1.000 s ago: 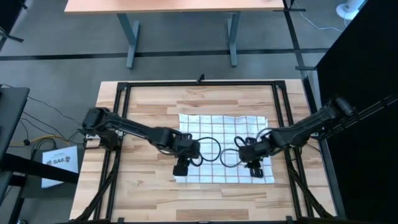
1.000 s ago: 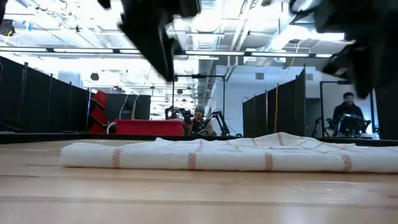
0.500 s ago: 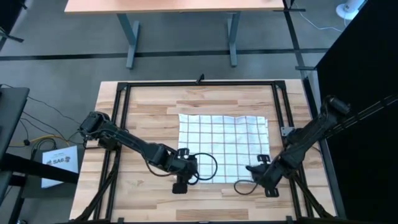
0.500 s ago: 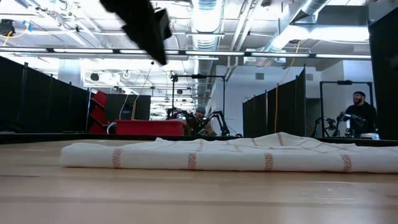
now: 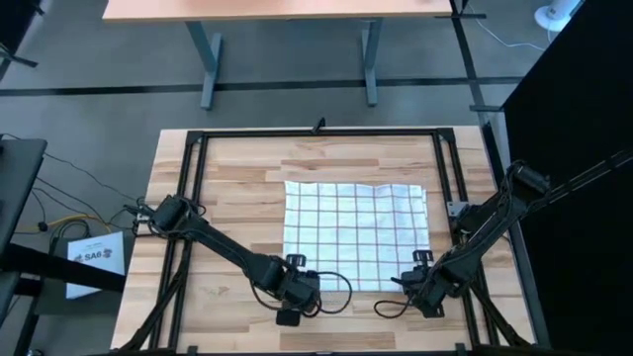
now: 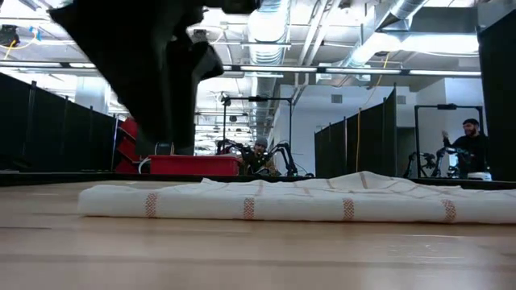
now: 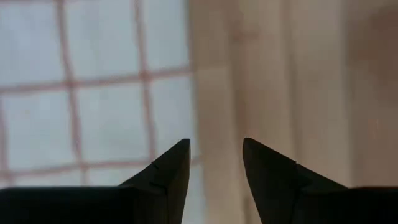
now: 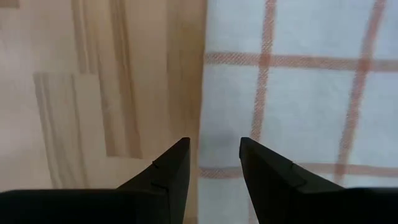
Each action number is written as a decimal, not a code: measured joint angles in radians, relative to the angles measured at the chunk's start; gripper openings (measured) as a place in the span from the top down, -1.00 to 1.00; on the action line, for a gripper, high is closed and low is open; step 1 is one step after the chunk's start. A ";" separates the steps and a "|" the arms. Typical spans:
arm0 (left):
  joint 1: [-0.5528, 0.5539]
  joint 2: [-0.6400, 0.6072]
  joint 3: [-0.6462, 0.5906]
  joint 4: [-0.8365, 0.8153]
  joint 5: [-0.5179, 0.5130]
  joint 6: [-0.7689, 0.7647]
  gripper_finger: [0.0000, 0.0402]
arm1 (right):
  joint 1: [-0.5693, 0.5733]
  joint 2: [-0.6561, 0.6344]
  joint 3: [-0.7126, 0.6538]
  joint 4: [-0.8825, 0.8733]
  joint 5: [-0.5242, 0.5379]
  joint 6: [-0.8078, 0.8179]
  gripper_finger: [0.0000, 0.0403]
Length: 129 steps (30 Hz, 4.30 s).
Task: Roll towel
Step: Roll the towel
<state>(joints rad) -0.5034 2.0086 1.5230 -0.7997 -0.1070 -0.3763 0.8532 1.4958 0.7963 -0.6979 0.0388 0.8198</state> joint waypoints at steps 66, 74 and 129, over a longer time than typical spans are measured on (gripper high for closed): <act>0.023 0.130 0.010 -0.019 -0.097 -0.070 0.28 | -0.064 -0.004 -0.102 0.092 -0.050 0.067 0.02; 0.019 0.132 0.009 -0.016 -0.104 -0.074 0.87 | -0.059 -0.002 -0.103 0.112 -0.052 0.073 0.61; 0.207 0.004 0.002 -0.058 0.199 0.163 1.00 | 0.022 -0.089 -0.132 0.185 -0.119 0.342 1.00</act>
<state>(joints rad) -0.2966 2.0127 1.5246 -0.8576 0.0924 -0.2129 0.8757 1.4071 0.6645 -0.5129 -0.0807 1.1623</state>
